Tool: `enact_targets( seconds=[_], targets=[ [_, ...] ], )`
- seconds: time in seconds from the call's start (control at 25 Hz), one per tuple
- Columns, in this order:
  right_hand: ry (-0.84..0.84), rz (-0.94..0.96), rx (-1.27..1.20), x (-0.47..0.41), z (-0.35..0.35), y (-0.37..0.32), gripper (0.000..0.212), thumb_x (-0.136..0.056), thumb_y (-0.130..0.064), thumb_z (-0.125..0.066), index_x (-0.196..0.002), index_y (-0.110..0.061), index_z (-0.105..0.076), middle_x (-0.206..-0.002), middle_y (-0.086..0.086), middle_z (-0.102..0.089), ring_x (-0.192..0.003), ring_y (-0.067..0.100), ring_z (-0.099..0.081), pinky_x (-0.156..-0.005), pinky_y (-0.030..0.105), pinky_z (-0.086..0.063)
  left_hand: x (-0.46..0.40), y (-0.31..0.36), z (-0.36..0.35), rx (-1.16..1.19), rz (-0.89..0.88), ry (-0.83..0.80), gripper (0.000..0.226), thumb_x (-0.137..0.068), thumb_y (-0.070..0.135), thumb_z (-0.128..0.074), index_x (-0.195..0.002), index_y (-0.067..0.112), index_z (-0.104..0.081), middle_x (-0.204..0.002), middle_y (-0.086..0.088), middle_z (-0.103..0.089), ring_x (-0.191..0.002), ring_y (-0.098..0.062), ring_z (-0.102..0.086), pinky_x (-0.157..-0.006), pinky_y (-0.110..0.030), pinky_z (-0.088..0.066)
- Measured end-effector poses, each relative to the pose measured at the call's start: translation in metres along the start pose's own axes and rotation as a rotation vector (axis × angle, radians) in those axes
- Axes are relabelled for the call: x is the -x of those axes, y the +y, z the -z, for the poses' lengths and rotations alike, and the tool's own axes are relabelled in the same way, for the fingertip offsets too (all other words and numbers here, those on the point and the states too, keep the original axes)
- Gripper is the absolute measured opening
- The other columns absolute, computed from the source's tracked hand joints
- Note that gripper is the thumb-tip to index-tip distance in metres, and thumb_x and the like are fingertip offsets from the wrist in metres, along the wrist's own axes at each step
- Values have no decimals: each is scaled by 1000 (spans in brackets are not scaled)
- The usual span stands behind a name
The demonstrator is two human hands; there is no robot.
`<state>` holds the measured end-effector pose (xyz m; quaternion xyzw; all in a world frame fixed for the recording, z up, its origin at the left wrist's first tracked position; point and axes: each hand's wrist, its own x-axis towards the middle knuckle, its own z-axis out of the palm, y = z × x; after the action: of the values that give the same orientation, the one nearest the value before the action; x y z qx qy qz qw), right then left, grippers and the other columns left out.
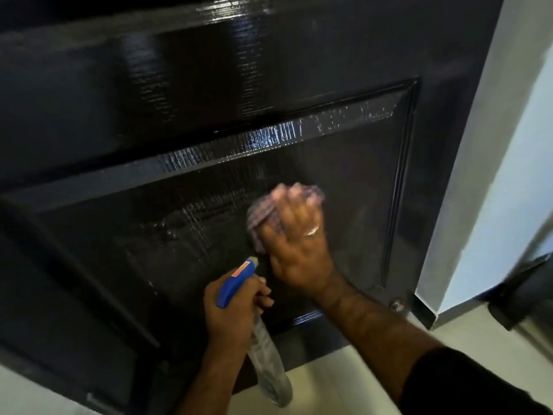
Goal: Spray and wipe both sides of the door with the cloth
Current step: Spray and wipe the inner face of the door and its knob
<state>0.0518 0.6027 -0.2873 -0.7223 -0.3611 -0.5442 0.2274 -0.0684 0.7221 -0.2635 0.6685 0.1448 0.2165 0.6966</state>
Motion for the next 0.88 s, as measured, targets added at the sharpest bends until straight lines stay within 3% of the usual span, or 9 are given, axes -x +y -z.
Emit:
enact_targets(
  seconds=[0.08, 0.2, 0.32, 0.48, 0.56, 0.64, 0.72, 0.8, 0.88],
  targets=[
    [-231, 249, 58, 50, 6, 5, 56, -98, -25, -70, -152, -18, -58, -173, 20, -28, -162, 38, -25, -129, 59, -27, -5, -4, 2, -31, 7, 6, 14, -90, -2, -68, -77, -1, -74, -67, -26, -69, -50, -27, -65, -44, -24, -45],
    [-346, 271, 151, 86, 45, 72, 71, -90, -27, -83, -154, -22, -52, -175, 17, -28, -161, 38, -30, -128, 58, -29, 7, -21, 4, -108, 76, -55, 14, -92, -4, -67, -78, -7, -72, -69, -29, -68, -52, -29, -63, -44, -24, -46],
    [-150, -13, 230, 62, 71, 116, 78, -89, -19, -82, -156, -12, -45, -169, 31, -30, -158, 51, -29, -125, 68, -29, 10, -21, 8, -78, 71, -97, 19, -93, -1, -66, -76, -6, -71, -69, -24, -69, -54, -25, -64, -51, -29, -52],
    [253, -540, 133, -23, 31, 60, 62, -100, -11, -60, -157, 6, -42, -165, 44, -19, -158, 60, -15, -128, 69, -17, -2, -4, 5, -8, -38, -50, 20, -95, 2, -62, -77, -4, -70, -70, -22, -69, -57, -28, -64, -54, -31, -54],
    [128, -310, 44, -4, 4, 25, 64, -97, -12, -67, -156, 0, -45, -168, 39, -15, -161, 55, -7, -130, 68, -7, -3, -1, 6, 5, -83, -17, 24, -94, -1, -61, -73, 3, -72, -68, -19, -69, -56, -28, -64, -54, -31, -54],
    [-192, 142, 0, 66, -4, 13, 69, -94, -15, -73, -158, -15, -44, -174, 26, -18, -164, 44, -13, -131, 64, -9, -1, -1, 11, 39, -99, -9, 26, -94, -4, -60, -74, 6, -73, -65, -17, -68, -54, -25, -62, -53, -28, -54],
    [-455, 408, 108, 132, 13, 44, 77, -93, -14, -68, -163, -24, -37, -178, 14, -19, -165, 35, -18, -134, 56, -8, 0, -9, 15, 19, -99, -19, 21, -95, -4, -60, -78, 1, -72, -65, -17, -67, -54, -24, -62, -52, -27, -54],
    [-510, 417, 179, 157, 41, 87, 78, -91, -16, -69, -162, -24, -40, -178, 13, -20, -164, 34, -20, -134, 57, -8, 0, -20, 18, -39, -98, -50, 21, -95, -3, -61, -77, -4, -70, -68, -21, -67, -55, -26, -63, -52, -27, -54],
    [-403, 253, 216, 139, 62, 116, 65, -97, -23, -66, -158, -21, -45, -177, 19, -18, -163, 39, -21, -131, 64, -15, 0, -28, 17, -68, -80, -82, 21, -95, -2, -61, -77, -6, -69, -70, -24, -67, -57, -27, -64, -53, -28, -55]
  ],
)
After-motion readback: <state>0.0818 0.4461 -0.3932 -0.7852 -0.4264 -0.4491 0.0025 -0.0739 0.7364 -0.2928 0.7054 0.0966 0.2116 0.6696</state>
